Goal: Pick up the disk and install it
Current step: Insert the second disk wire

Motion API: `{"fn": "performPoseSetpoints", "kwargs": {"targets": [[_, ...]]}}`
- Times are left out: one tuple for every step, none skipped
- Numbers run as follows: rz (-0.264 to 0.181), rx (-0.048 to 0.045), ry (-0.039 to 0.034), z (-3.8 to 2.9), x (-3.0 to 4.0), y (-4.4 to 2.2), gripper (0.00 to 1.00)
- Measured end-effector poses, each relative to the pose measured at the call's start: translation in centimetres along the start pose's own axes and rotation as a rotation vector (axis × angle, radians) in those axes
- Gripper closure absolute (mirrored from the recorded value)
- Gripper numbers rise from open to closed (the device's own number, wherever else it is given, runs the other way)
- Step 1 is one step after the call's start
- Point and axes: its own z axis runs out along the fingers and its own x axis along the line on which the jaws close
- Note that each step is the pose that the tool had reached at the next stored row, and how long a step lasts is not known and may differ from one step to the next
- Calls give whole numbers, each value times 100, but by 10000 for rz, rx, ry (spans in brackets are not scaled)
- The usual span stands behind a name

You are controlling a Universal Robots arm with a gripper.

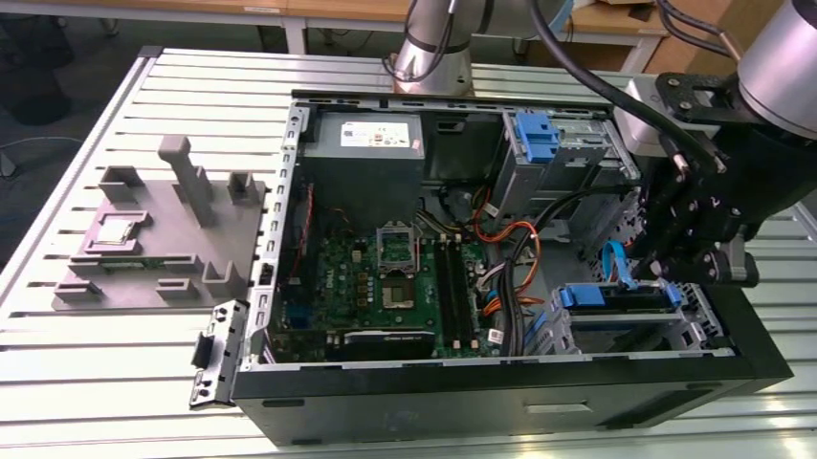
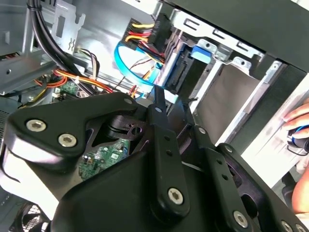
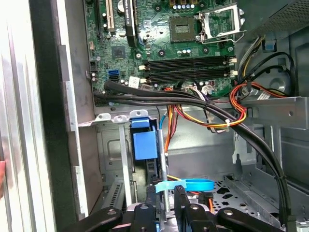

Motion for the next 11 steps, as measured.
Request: {"fn": "performPoseSetpoints", "kwargs": {"targets": [[0, 0, -1, 1, -13, 1, 71], [0, -1, -4, 2, -24, 3, 71], [0, -1, -8, 2, -31, 4, 71], [1, -2, -13, 2, -37, 4, 71], [1, -3, -21, 4, -43, 5, 71], [1, -3, -29, 5, -49, 5, 71], [3, -4, -34, 6, -55, 5, 71], [3, -4, -37, 7, -63, 3, 71], [3, -4, -38, 7, -73, 2, 71], [1, -5, -39, 9, -83, -1, 71], [1, -5, -38, 9, -91, -6, 71]]}}
